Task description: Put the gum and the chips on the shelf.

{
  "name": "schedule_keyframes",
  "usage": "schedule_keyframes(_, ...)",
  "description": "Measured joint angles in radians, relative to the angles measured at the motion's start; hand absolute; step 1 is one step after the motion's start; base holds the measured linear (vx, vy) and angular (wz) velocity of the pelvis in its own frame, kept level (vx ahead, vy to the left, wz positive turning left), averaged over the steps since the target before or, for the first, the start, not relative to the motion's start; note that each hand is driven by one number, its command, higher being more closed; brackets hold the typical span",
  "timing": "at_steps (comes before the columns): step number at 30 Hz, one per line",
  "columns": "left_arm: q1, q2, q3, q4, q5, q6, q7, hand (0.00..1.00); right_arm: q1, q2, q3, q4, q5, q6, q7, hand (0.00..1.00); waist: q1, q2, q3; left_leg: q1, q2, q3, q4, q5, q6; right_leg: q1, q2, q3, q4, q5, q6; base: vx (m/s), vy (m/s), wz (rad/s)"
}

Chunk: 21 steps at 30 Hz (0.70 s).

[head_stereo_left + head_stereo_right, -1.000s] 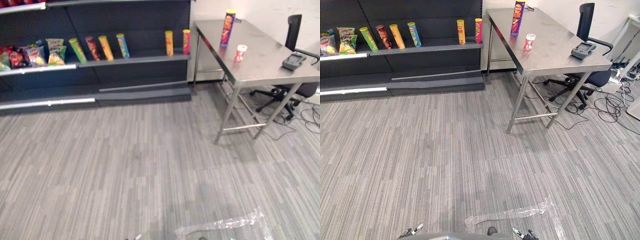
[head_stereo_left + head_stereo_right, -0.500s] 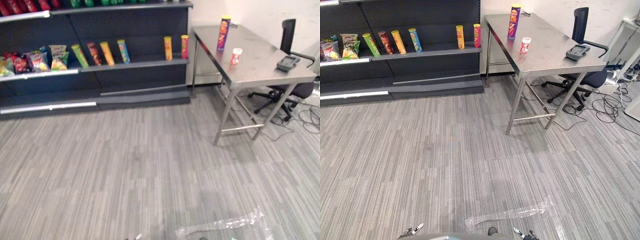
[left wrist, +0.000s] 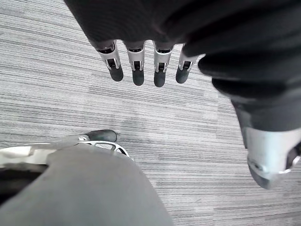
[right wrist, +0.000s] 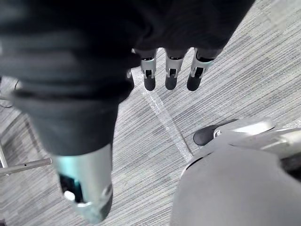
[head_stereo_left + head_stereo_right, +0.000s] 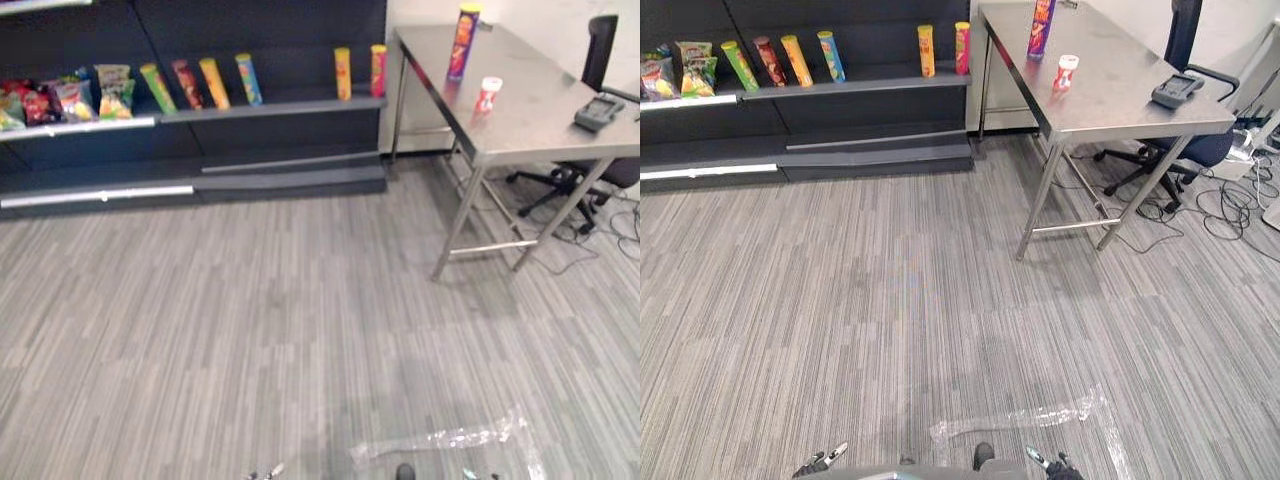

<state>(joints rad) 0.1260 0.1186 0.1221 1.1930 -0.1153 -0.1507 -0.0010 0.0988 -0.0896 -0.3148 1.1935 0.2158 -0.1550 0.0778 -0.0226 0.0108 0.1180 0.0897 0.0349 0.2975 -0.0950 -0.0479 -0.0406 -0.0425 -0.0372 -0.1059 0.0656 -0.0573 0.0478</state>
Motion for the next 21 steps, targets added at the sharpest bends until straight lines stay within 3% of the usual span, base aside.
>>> schedule_keyframes(3, -0.007, -0.002, 0.012, -0.001, -0.039, 0.000, -0.001, 0.00, 0.000, 0.011, -0.037, 0.001, 0.029, 0.001, 0.013, 0.00, 0.000, -0.005, 0.015, 0.002, 0.005, 0.013, 0.008, -0.010, -0.012, -0.028, -0.001, 0.005, 0.079, -0.045, -0.019, -0.08, -0.055, -0.02)
schedule_keyframes(5, -0.015, -0.002, 0.042, -0.004, -0.053, 0.000, -0.003, 0.00, 0.002, 0.012, -0.039, 0.001, 0.030, 0.001, 0.019, 0.00, 0.000, -0.013, 0.032, -0.068, 0.036, 0.029, 0.186, -0.104, -0.037, -0.050, -0.006, 0.013, 0.141, -0.096, -0.031, -0.09, -0.131, -0.11)
schedule_keyframes(6, -0.015, -0.008, 0.044, -0.005, -0.080, 0.000, -0.003, 0.00, 0.009, 0.005, -0.040, 0.001, 0.031, 0.001, 0.018, 0.00, 0.001, -0.004, 0.043, -0.123, 0.081, 0.043, 0.331, -0.173, -0.067, -0.058, 0.004, 0.010, 0.176, -0.118, -0.039, -0.06, -0.140, 0.04)
schedule_keyframes(8, -0.019, -0.006, 0.044, -0.020, -0.109, 0.000, -0.007, 0.00, 0.020, 0.003, -0.057, 0.002, 0.038, 0.000, 0.018, 0.00, -0.001, 0.006, 0.062, -0.212, 0.125, 0.066, 0.555, -0.159, -0.068, -0.055, -0.007, 0.002, 0.217, -0.145, -0.048, 0.00, -0.078, 0.16)
schedule_keyframes(9, -0.026, -0.008, 0.053, -0.041, -0.138, 0.000, -0.010, 0.00, 0.029, -0.001, -0.075, 0.002, 0.038, 0.001, 0.017, 0.00, -0.001, -0.005, 0.077, -0.273, 0.148, 0.073, 0.694, -0.138, -0.063, -0.050, -0.024, -0.005, 0.237, -0.161, -0.044, 0.04, -0.006, 0.28)
schedule_keyframes(10, -0.022, -0.011, 0.059, -0.048, -0.160, -0.002, -0.014, 0.00, 0.039, -0.005, -0.081, 0.002, 0.038, 0.001, 0.017, 0.00, -0.001, 0.005, 0.081, -0.316, 0.168, 0.070, 0.776, -0.148, -0.058, -0.032, -0.038, -0.015, 0.241, -0.173, -0.040, 0.06, 0.029, 0.30)
schedule_keyframes(12, -0.022, -0.014, 0.059, -0.052, -0.182, -0.003, -0.017, 0.00, 0.036, -0.014, -0.101, 0.001, 0.039, 0.002, 0.017, 0.00, 0.000, 0.009, 0.082, -0.366, 0.182, 0.069, 0.783, -0.158, -0.051, -0.015, -0.061, -0.022, 0.241, -0.186, -0.025, 0.11, 0.103, 0.24)
schedule_keyframes(14, -0.022, -0.012, 0.055, -0.056, -0.185, -0.008, -0.016, 0.00, 0.020, -0.019, -0.109, 0.001, 0.038, 0.001, 0.017, 0.00, -0.001, 0.010, 0.083, -0.403, 0.179, 0.042, 0.673, -0.145, -0.039, -0.010, -0.082, -0.020, 0.240, -0.198, -0.009, 0.16, 0.168, 0.10)
schedule_keyframes(17, -0.022, -0.015, 0.050, -0.057, -0.185, -0.014, -0.014, 0.00, -0.025, -0.031, -0.097, 0.000, 0.035, 0.000, 0.018, 0.00, 0.000, 0.015, 0.083, -0.407, 0.168, -0.051, 0.363, -0.050, -0.064, -0.001, -0.117, 0.006, 0.238, -0.225, 0.030, 0.26, 0.329, -0.16)
schedule_keyframes(18, -0.021, -0.020, 0.050, -0.057, -0.185, -0.014, -0.013, 0.00, -0.043, -0.038, -0.081, 0.000, 0.034, -0.002, 0.018, 0.00, 0.001, 0.030, 0.088, -0.399, 0.182, -0.090, 0.265, -0.025, -0.081, 0.013, -0.118, 0.021, 0.229, -0.234, 0.046, 0.33, 0.427, -0.34)
schedule_keyframes(19, -0.021, -0.021, 0.051, -0.055, -0.185, -0.014, -0.014, 0.00, -0.049, -0.042, -0.069, 0.001, 0.034, -0.003, 0.017, 0.00, 0.001, 0.034, 0.092, -0.403, 0.191, -0.083, 0.269, 0.019, -0.094, 0.020, -0.122, 0.033, 0.223, -0.242, 0.059, 0.44, 0.550, -0.36)
schedule_keyframes(20, -0.020, -0.018, 0.052, -0.051, -0.185, -0.014, -0.015, 0.00, -0.057, -0.045, -0.065, 0.002, 0.030, -0.003, 0.018, 0.00, 0.004, 0.025, 0.093, -0.401, 0.176, -0.060, 0.324, 0.071, -0.072, 0.049, -0.145, 0.066, 0.186, -0.253, 0.075, 0.41, 0.468, -0.44)
schedule_keyframes(21, -0.018, -0.017, 0.057, -0.051, -0.185, -0.015, -0.015, 0.00, -0.065, -0.032, -0.067, 0.005, 0.028, -0.003, 0.020, 0.00, 0.013, 0.009, 0.079, -0.411, 0.148, -0.028, 0.388, 0.015, -0.027, 0.080, -0.186, 0.093, 0.127, -0.255, 0.073, 0.42, 0.447, -0.45)
